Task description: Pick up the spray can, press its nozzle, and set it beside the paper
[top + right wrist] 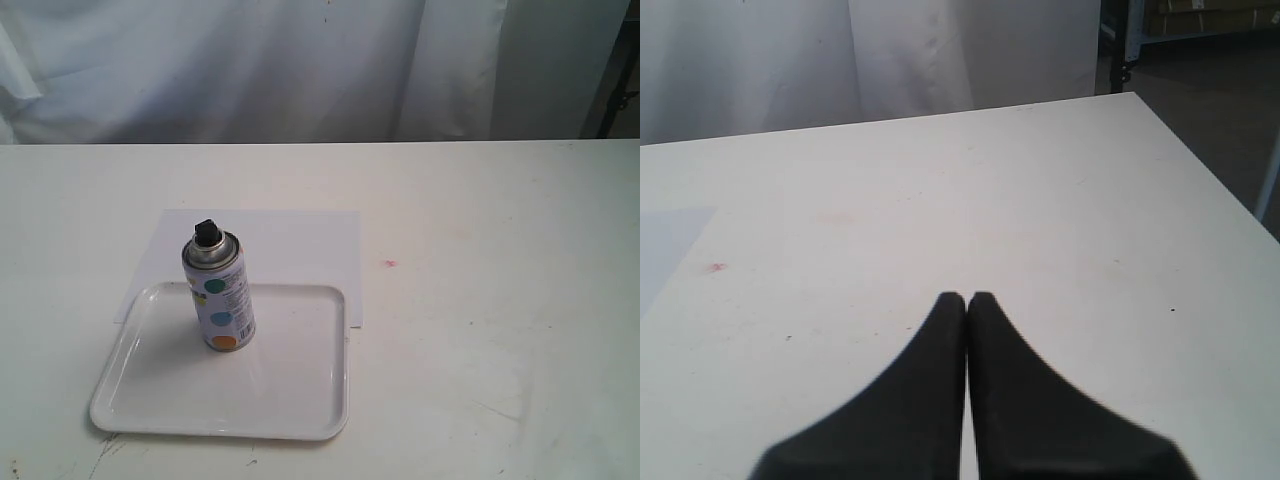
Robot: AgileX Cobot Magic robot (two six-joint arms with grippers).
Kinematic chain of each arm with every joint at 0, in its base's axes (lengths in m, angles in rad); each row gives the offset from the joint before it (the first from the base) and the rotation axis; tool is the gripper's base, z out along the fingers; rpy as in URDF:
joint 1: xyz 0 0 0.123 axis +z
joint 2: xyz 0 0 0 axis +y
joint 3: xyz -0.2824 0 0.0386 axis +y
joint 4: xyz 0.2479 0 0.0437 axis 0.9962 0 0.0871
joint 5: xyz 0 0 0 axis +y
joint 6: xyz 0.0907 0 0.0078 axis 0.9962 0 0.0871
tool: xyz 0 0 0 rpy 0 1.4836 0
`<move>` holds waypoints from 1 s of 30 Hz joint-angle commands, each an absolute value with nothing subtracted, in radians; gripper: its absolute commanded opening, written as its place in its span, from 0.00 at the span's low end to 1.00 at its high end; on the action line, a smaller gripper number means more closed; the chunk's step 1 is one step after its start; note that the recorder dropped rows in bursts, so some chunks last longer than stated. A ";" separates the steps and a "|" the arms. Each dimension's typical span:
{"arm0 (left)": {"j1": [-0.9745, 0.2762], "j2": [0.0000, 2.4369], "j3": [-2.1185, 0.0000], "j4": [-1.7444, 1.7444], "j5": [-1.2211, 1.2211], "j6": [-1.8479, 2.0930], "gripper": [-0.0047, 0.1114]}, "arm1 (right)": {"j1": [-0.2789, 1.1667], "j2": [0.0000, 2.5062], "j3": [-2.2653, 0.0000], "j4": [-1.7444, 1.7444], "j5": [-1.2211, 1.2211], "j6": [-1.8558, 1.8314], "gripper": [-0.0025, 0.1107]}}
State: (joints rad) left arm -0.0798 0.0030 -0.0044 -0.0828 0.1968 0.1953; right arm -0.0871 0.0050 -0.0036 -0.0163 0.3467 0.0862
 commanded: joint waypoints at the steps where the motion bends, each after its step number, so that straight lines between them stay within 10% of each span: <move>1: -0.033 0.000 0.000 -0.017 0.289 0.088 0.04 | -0.090 0.000 0.000 -0.019 0.346 0.082 0.02; 30: 0.010 0.000 0.000 -0.035 0.314 0.053 0.04 | -0.090 0.000 0.000 -0.019 0.346 0.082 0.02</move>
